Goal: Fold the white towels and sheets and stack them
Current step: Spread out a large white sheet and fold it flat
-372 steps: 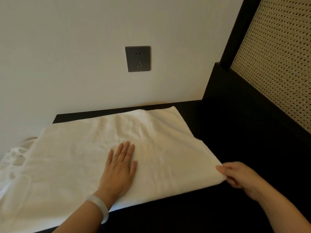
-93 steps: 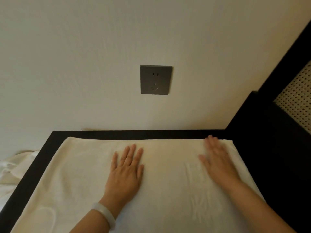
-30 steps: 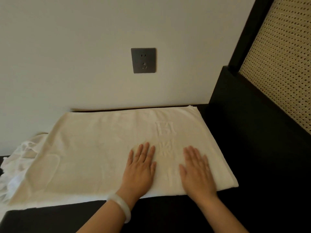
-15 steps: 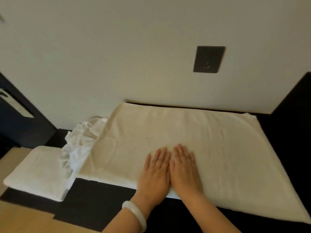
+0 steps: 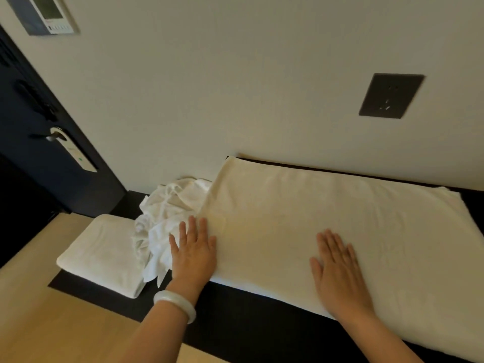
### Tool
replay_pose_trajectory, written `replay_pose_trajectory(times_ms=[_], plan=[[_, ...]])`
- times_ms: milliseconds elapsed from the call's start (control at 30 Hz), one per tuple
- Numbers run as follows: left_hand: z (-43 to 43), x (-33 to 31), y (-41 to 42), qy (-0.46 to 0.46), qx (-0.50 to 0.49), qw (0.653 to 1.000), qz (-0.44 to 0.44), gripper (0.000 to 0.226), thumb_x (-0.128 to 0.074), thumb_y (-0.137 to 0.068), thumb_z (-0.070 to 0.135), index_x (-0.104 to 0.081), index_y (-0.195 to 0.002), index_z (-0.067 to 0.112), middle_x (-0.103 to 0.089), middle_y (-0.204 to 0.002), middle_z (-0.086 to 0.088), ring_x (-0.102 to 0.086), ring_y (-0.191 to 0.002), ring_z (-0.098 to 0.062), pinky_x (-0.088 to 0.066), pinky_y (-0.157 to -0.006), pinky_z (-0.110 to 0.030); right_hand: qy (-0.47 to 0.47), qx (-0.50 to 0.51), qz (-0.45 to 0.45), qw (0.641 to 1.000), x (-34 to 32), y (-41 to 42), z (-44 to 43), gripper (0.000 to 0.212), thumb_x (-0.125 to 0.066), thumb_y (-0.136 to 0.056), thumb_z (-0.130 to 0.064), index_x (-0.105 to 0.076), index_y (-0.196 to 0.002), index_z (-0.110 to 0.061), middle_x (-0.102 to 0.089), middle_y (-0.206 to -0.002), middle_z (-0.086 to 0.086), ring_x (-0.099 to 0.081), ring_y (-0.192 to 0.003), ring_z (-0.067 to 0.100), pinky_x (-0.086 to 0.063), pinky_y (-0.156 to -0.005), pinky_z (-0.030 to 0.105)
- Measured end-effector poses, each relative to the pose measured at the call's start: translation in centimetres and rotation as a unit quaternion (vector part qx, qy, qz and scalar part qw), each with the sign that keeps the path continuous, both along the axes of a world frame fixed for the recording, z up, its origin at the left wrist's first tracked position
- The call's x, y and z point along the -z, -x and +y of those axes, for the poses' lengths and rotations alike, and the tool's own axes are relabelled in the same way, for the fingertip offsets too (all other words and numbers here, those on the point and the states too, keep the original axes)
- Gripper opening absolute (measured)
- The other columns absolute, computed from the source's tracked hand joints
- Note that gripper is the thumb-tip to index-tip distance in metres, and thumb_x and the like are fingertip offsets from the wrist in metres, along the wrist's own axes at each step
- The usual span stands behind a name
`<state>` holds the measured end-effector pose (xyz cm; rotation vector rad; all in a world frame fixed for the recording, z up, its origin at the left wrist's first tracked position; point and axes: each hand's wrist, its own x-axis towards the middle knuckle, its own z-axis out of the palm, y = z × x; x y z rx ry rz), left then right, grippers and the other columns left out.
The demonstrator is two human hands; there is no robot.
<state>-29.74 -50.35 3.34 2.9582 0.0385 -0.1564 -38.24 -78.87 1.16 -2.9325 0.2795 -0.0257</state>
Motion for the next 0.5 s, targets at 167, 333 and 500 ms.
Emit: replay_pose_trajectory(times_ms=[167, 333, 500], plan=[[-6.5, 0.5, 2.2, -0.016, 0.196, 0.98, -0.02, 0.062, -0.004, -0.1, 0.056, 0.019, -0.153, 0.034, 0.028, -0.158, 0.005, 0.022, -0.149, -0.018, 0.016, -0.119, -0.045, -0.018, -0.011, 0.01, 1.0, -0.4, 0.1, -0.3, 0.063, -0.018, -0.104, -0.042, 0.005, -0.157, -0.018, 0.009, -0.165, -0.002, 0.013, -0.15, 0.009, 0.012, -0.122, 0.033], [-2.7, -0.4, -1.0, -0.011, 0.016, 0.998, 0.052, 0.064, -0.01, -0.102, 0.052, 0.017, -0.154, 0.026, 0.019, -0.163, -0.005, 0.017, -0.15, -0.023, 0.007, -0.121, -0.051, -0.033, -0.036, 0.027, 0.998, -0.3, 1.0, -2.6, 0.063, -0.017, -0.104, -0.049, 0.01, -0.156, -0.028, 0.02, -0.16, -0.013, 0.023, -0.144, 0.002, 0.018, -0.119, 0.031], [-12.2, -1.5, -0.6, -0.011, 0.18, 0.982, -0.052, 0.063, -0.017, -0.104, 0.05, 0.011, -0.155, 0.026, 0.015, -0.164, -0.003, 0.014, -0.151, -0.023, 0.01, -0.119, -0.046, -0.015, -0.03, 0.038, 0.999, -0.2, 1.7, -7.0, 0.062, -0.021, -0.104, -0.051, 0.006, -0.157, -0.033, 0.019, -0.16, -0.015, 0.022, -0.144, 0.0, 0.02, -0.117, 0.03]])
